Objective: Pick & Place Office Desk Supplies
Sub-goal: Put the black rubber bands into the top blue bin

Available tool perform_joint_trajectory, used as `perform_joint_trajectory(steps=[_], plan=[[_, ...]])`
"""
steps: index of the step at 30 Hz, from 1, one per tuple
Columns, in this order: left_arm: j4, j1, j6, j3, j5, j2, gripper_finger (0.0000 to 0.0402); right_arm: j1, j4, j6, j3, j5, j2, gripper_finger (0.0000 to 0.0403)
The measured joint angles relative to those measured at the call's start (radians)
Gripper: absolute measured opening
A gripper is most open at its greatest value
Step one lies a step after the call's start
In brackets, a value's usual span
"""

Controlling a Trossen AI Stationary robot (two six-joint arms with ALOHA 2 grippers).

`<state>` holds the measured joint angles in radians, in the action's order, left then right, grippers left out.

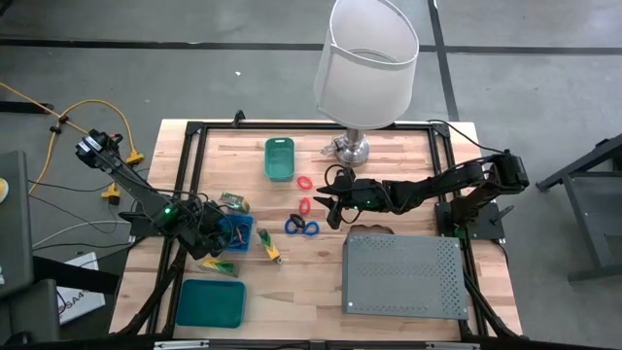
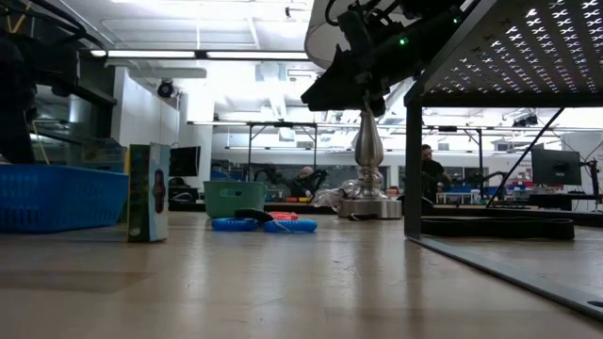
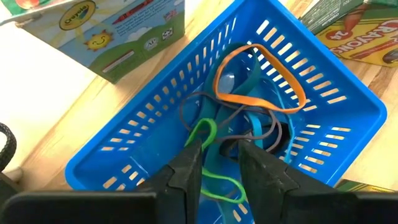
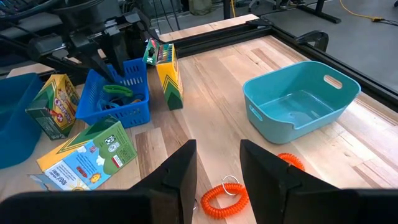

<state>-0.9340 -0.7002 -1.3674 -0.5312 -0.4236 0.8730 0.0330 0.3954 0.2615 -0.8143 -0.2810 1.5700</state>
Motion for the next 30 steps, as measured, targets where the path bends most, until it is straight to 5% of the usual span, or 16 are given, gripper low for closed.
perform_joint_trajectory(steps=[13,18,30], plan=[[0.098,0.031,0.109,-0.009,-0.041,-0.007,0.0101,0.0,0.0,0.0,0.0,0.0,0.0,0.011],[0.241,0.162,0.36,-0.027,-0.015,-0.008,0.0101,0.0,0.0,0.0,0.0,0.0,0.0,0.011],[0.541,0.591,0.893,-0.032,0.289,0.024,0.0101,0.0,0.0,0.0,0.0,0.0,0.0,0.011]])
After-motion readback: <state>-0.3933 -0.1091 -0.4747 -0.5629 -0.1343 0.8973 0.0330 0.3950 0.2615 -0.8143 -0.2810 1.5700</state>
